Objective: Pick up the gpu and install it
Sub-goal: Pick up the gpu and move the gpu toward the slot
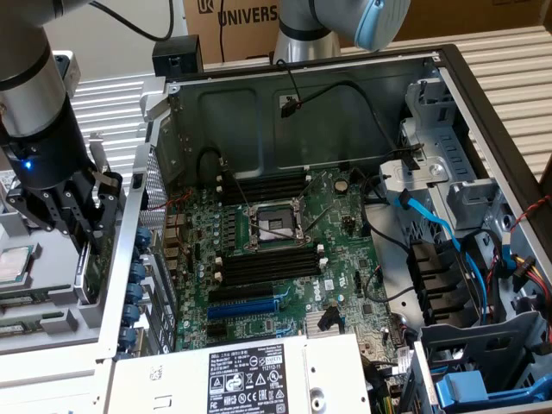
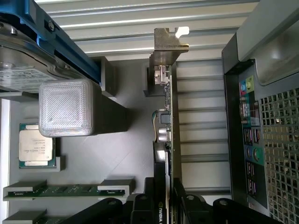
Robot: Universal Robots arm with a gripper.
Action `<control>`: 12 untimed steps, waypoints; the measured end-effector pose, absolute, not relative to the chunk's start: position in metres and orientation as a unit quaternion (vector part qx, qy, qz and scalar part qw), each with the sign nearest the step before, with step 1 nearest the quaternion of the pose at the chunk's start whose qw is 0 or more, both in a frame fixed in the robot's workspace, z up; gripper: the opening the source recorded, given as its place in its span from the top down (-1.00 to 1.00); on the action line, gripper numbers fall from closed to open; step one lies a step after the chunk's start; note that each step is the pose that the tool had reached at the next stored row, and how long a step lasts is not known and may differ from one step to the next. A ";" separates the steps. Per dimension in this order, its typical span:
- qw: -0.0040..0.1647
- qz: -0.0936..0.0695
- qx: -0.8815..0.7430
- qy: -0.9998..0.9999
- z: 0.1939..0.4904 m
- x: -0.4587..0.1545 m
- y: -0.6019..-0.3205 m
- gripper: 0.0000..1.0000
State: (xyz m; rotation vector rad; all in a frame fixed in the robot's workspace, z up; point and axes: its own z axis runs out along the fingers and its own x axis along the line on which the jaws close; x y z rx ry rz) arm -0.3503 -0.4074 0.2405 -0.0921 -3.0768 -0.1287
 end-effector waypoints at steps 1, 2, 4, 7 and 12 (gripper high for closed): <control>0.030 -0.042 -0.030 -0.998 0.241 -0.350 -0.407 0.47; 0.030 -0.042 -0.030 -0.998 0.240 -0.350 -0.407 0.47; 0.030 -0.042 -0.030 -0.998 0.241 -0.350 -0.407 0.47; 0.030 -0.042 -0.030 -0.998 0.241 -0.350 -0.407 0.47; 0.030 -0.042 -0.030 -0.998 0.253 -0.350 -0.407 0.47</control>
